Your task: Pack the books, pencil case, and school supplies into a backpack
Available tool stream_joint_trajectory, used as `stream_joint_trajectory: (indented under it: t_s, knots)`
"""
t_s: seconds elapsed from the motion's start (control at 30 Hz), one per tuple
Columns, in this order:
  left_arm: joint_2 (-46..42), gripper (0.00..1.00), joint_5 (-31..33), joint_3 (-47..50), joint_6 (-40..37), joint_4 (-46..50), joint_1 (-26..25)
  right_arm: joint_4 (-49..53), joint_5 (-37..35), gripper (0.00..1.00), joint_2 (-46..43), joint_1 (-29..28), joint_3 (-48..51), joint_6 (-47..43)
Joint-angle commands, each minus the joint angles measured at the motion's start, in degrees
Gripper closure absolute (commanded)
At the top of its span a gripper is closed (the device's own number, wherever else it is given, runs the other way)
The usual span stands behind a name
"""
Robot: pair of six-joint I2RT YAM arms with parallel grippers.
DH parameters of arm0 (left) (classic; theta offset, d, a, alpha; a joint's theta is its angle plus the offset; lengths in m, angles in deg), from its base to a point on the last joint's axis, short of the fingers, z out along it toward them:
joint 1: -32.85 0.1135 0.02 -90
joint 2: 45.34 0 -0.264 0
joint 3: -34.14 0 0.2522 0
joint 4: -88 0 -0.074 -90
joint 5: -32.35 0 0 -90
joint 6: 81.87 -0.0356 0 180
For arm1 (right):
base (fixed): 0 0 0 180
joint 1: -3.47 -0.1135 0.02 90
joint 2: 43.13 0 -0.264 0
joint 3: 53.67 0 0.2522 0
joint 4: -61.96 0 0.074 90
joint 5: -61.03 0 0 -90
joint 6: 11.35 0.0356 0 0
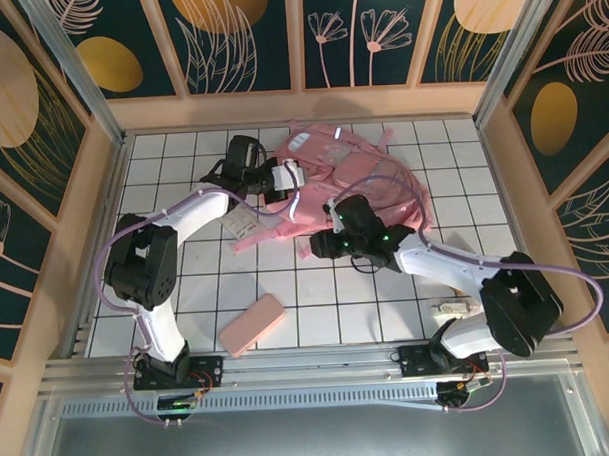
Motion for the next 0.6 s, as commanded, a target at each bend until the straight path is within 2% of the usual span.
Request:
stream_joint_trajectory:
  t_s: [0.0, 0.13, 0.23, 0.37, 0.53, 0.57]
  knots:
    - [-2.97, 1.0, -3.35, 1.26, 2.13, -4.03, -0.05, -0.58, 2.13, 0.54, 1.36, 3.37, 0.31, -2.48]
    - [-2.73, 1.0, -4.75, 1.18, 3.17, -3.89, -0.05, -2.57, 0.1, 0.53, 0.6, 6.28, 1.62, -1.68]
    - [-2.81, 1.0, -6.1, 0.68, 5.75, -4.45, -0.01, -8.14, -0.44, 0.57, -1.03, 7.13, 5.1, 0.03]
    - [-2.0, 1.0, -7.09, -1.06, 9.48, -3.81, -0.05, -14.33, -1.55, 0.64, -1.02, 6.59, 9.72, 2.36]
    - [-2.25, 1.0, -7.34, 1.17, 8.56, -3.83, -0.23, -18.98, -6.19, 0.65, -0.55, 6.05, 11.28, 2.38]
    - [-2.45, 1.0, -7.24, 1.94, 8.27, -4.04, -0.3, -20.71, -6.68, 0.68, -0.72, 5.97, 11.92, 2.15]
